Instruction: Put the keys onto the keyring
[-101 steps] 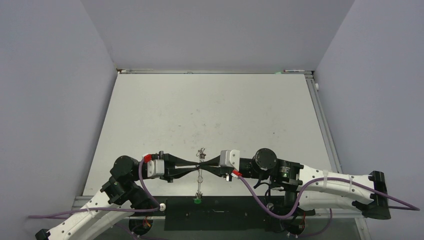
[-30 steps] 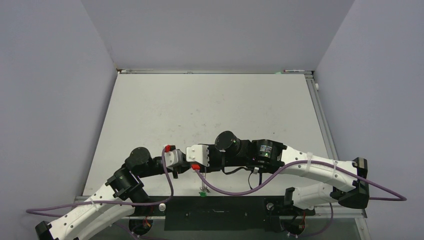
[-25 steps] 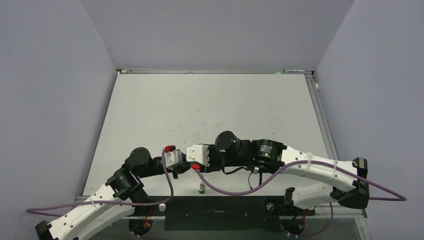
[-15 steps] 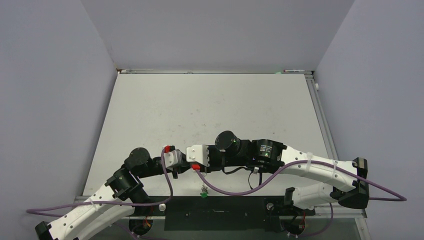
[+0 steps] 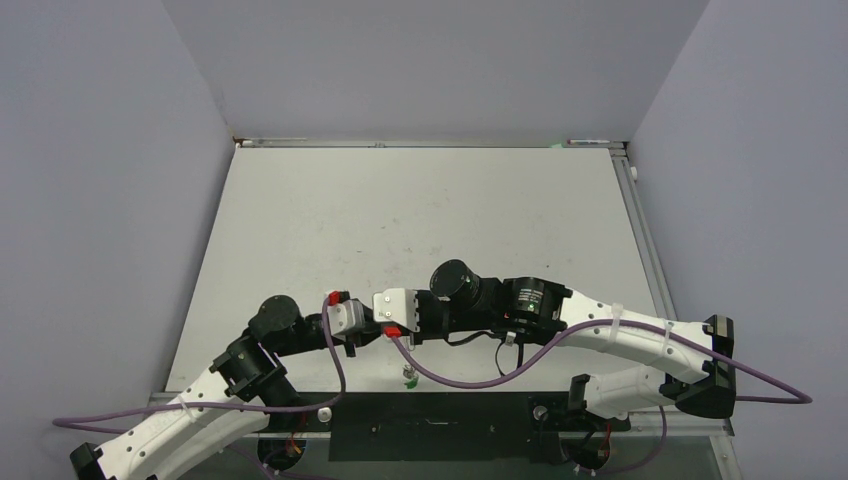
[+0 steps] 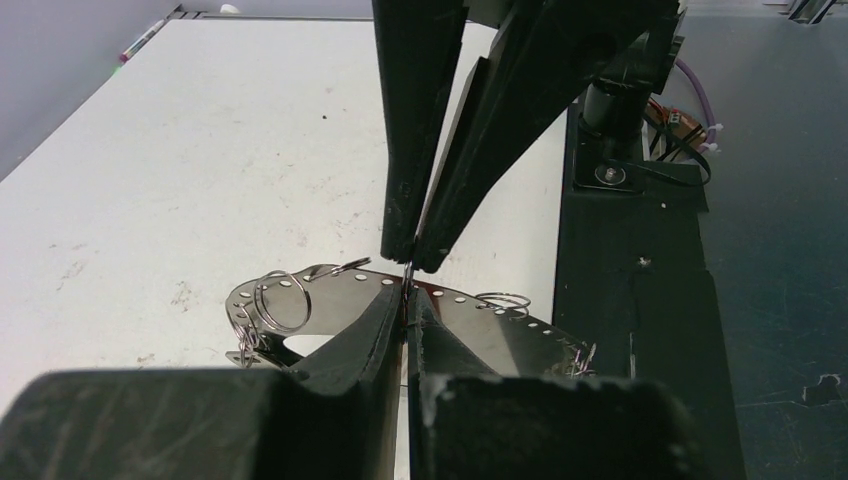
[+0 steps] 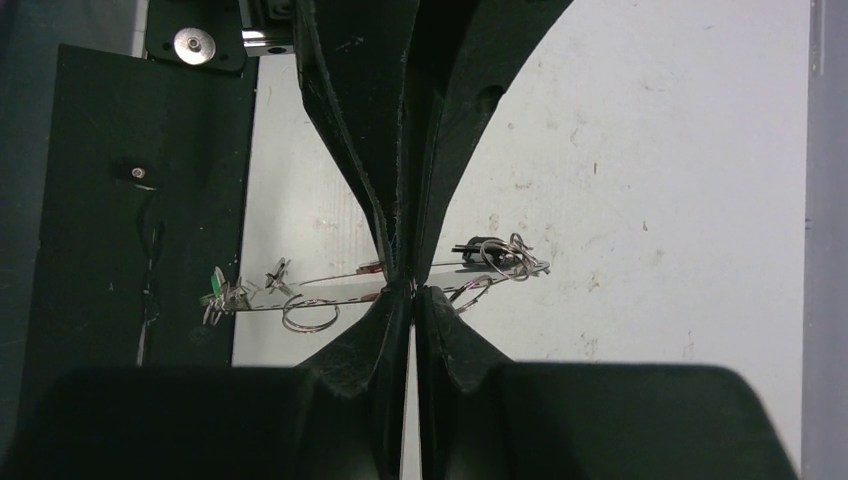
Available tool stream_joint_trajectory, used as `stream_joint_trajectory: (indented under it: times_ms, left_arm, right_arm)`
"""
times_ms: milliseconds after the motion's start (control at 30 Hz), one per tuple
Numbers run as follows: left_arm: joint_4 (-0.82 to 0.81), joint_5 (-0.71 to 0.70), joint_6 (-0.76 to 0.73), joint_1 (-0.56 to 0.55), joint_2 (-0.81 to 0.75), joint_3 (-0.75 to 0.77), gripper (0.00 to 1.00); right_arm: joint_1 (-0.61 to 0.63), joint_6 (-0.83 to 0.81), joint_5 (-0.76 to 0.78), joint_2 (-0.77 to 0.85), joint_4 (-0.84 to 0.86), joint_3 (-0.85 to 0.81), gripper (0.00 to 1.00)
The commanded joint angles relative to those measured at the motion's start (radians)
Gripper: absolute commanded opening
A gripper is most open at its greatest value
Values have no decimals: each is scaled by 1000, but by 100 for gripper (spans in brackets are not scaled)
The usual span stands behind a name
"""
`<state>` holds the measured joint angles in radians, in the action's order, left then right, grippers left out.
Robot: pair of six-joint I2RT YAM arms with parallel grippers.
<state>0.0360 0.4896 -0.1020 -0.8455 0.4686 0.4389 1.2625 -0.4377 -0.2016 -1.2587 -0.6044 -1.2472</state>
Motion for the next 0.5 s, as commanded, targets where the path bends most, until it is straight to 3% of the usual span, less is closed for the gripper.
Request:
stream_joint_trajectory:
  times_ms: [0, 333, 467]
  left_arm:
    - [-38, -2, -8, -6, -10, 57, 0]
    - [-46, -1, -3, -7, -37, 51, 0]
    - [-61, -17, -2, -3, -75, 40, 22]
  right_arm:
    - [-8, 1, -23, -10, 27, -2, 5]
    - [-12, 9, -49, 6, 59, 15, 5]
    - [-15, 29, -60, 63, 144, 74, 5]
